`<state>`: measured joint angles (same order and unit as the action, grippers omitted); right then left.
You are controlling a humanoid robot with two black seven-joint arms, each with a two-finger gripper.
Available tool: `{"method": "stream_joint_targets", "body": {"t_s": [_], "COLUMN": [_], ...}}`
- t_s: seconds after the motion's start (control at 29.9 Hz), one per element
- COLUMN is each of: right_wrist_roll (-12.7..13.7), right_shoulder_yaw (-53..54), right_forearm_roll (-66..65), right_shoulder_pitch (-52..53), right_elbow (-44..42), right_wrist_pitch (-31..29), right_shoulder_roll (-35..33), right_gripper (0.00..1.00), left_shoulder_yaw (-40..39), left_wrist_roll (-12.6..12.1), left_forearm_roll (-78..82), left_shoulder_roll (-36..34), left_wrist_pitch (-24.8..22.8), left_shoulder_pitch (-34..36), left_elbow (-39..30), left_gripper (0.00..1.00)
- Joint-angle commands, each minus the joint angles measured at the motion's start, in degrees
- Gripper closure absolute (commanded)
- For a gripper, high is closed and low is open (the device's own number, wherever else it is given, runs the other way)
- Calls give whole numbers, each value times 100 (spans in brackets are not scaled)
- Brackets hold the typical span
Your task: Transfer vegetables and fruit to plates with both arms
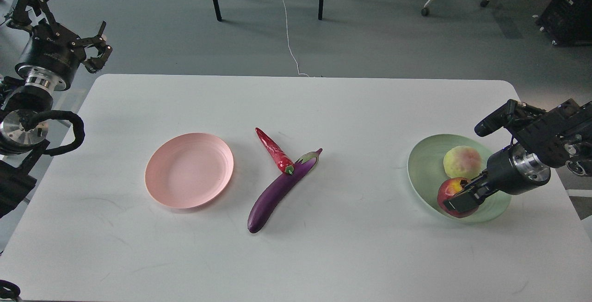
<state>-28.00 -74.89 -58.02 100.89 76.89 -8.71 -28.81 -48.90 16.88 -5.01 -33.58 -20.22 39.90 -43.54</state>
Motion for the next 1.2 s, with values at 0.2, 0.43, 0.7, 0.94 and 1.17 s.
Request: {"method": "stream_joint_targets", "body": {"t_s": [0.2, 0.43, 0.7, 0.94, 1.17], "right_wrist_roll": [0, 0, 0, 0, 0], "right_shoulder_yaw": [9, 44, 1156, 2969, 5200], "right_forearm_roll": [10, 28, 535, 1100, 1109], "right_shoulder_pitch": [-87, -87, -261, -1158, -2063], "right_elbow": [-104, -148, -1050, -1975, -2748], "right_wrist_pitch": [9, 18, -17, -122, -587], "right_shoulder_roll": [-2, -221, -581, -626, -354], "right_gripper": [15, 6, 4, 3, 2], "left_shoulder_yaw": [30, 38, 74, 91, 109], "left_wrist_roll": [-27, -71, -98, -80, -62], "left_forearm_roll": [18, 18, 79, 728, 1774], "left_shoulder_roll": [0, 0, -35, -324, -544], "left_wrist_pitch": [-61, -61, -70, -70, -35], "left_shoulder_pitch": [9, 18, 79, 97, 35], "left_elbow": [-5, -5, -84, -111, -698], "left_gripper": [2, 2, 2, 2, 2]}}
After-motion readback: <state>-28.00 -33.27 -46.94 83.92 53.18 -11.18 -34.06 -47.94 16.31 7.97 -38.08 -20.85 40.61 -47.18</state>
